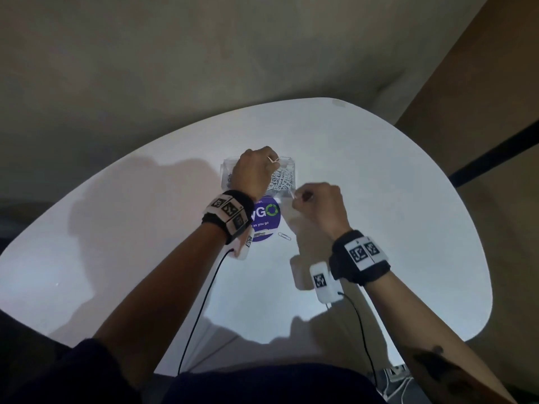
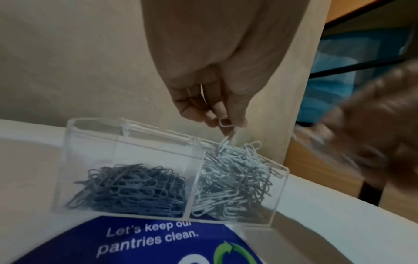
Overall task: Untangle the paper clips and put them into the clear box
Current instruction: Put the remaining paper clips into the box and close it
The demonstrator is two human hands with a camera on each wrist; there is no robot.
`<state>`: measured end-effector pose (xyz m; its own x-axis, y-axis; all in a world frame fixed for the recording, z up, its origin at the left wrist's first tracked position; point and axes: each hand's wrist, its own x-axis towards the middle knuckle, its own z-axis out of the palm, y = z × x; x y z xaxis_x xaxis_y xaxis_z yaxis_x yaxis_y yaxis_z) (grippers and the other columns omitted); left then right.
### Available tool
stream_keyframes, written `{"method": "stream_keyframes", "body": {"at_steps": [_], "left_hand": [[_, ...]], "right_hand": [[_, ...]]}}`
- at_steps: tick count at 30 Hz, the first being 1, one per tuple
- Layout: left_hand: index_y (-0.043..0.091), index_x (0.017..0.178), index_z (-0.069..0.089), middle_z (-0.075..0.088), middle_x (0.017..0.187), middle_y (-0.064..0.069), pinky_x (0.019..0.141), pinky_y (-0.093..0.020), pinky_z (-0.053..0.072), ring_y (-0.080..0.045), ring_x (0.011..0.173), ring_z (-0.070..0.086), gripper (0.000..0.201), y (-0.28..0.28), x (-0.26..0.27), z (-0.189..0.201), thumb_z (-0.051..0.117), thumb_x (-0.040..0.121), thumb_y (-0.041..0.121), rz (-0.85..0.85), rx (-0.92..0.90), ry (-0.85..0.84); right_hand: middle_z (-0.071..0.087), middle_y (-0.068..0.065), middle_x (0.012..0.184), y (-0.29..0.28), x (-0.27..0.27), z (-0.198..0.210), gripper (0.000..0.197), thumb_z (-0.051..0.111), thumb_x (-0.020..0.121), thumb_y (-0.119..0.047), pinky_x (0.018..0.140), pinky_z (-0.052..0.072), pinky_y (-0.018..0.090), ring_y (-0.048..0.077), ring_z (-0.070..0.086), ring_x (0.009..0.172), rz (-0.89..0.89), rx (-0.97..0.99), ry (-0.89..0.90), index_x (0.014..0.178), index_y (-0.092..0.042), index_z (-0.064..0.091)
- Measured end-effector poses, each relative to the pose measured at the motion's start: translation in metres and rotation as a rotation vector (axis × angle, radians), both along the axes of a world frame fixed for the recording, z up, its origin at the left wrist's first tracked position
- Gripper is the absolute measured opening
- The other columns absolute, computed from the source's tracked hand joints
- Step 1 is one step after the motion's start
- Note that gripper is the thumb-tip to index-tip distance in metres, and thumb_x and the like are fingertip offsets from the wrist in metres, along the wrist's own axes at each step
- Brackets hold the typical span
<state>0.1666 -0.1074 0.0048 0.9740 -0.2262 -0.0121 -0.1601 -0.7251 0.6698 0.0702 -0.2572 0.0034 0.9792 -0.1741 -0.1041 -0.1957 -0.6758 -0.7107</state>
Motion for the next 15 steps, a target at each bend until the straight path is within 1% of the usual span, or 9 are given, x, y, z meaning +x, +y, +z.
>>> {"method": "stream_keyframes", "body": {"at_steps": [3,6,8,9,10,11,12,13,15], "left_hand": [[0.013,0.096,0.072,0.074,0.082,-0.009,0.08,-0.03,0.052,-0.021,0.08,0.067,0.014,0.002,0.003,-0.002,0.068,0.085,0.019,-0.006,-0.05,0.051],[0.01,0.098,0.068,0.072,0.084,-0.011,0.068,-0.025,0.053,-0.019,0.074,0.066,0.013,0.01,-0.002,-0.002,0.068,0.085,0.011,0.019,-0.15,0.068],[0.006,0.095,0.066,0.069,0.083,-0.01,0.063,-0.021,0.051,-0.018,0.073,0.064,0.011,0.017,-0.006,-0.004,0.068,0.084,0.007,-0.03,-0.192,0.037],[0.004,0.094,0.067,0.07,0.084,-0.011,0.065,-0.018,0.05,-0.017,0.075,0.065,0.01,0.02,-0.007,-0.005,0.067,0.085,0.006,-0.074,-0.204,0.015],[0.002,0.095,0.067,0.071,0.086,-0.011,0.069,-0.017,0.05,-0.016,0.077,0.065,0.012,0.022,-0.007,-0.006,0.062,0.085,0.005,-0.111,-0.204,-0.007],[0.002,0.098,0.068,0.071,0.089,-0.011,0.073,-0.018,0.05,-0.016,0.081,0.065,0.017,0.024,-0.008,-0.008,0.057,0.085,0.005,-0.137,-0.209,-0.023],[0.001,0.101,0.067,0.07,0.092,-0.012,0.076,-0.019,0.051,-0.016,0.084,0.065,0.022,0.024,-0.009,-0.008,0.054,0.084,0.005,-0.151,-0.211,-0.008],[0.002,0.104,0.066,0.07,0.094,-0.012,0.079,-0.022,0.052,-0.017,0.087,0.065,0.024,0.022,-0.01,-0.008,0.053,0.084,0.005,-0.157,-0.213,0.025],[0.006,0.11,0.064,0.069,0.1,-0.012,0.083,-0.029,0.052,-0.021,0.093,0.064,0.027,0.016,-0.011,-0.007,0.063,0.083,0.005,-0.178,-0.101,0.067]], "right_hand": [[0.064,-0.005,0.064,-0.001,0.034,0.012,0.003,0.073,0.077,-0.017,0.063,0.046,0.025,0.014,0.062,0.065,-0.028,-0.004,-0.093,0.074,-0.016,0.074],[0.069,0.002,0.067,0.0,0.058,0.009,0.005,0.071,0.076,-0.009,0.069,0.049,0.028,0.015,0.062,0.067,0.005,-0.008,-0.08,0.074,-0.012,0.074],[0.066,0.002,0.061,0.002,0.064,0.006,0.011,0.071,0.079,-0.008,0.064,0.046,0.027,0.008,0.057,0.058,0.078,-0.018,-0.03,0.068,-0.009,0.07],[0.063,0.0,0.058,0.002,0.066,0.002,0.015,0.071,0.079,-0.007,0.062,0.043,0.026,0.006,0.053,0.054,0.106,-0.013,-0.018,0.065,-0.01,0.066],[0.064,0.002,0.061,0.004,0.066,0.002,0.011,0.072,0.077,-0.006,0.064,0.044,0.026,0.008,0.055,0.056,0.116,-0.001,-0.015,0.068,-0.011,0.068],[0.07,0.004,0.071,0.003,0.065,-0.001,0.006,0.074,0.075,-0.005,0.07,0.049,0.027,0.013,0.061,0.065,0.121,0.012,-0.033,0.078,-0.01,0.074],[0.074,0.007,0.082,0.002,0.063,-0.001,0.017,0.077,0.072,-0.005,0.076,0.053,0.031,0.018,0.066,0.074,0.116,0.007,-0.047,0.088,-0.009,0.076],[0.074,0.009,0.088,0.001,0.062,-0.004,0.023,0.08,0.07,-0.007,0.078,0.053,0.034,0.021,0.066,0.08,0.141,-0.018,-0.061,0.093,-0.007,0.075],[0.072,0.011,0.091,0.001,0.06,-0.004,0.026,0.082,0.069,-0.011,0.076,0.052,0.037,0.025,0.065,0.083,0.21,-0.1,-0.054,0.094,-0.008,0.075]]}}
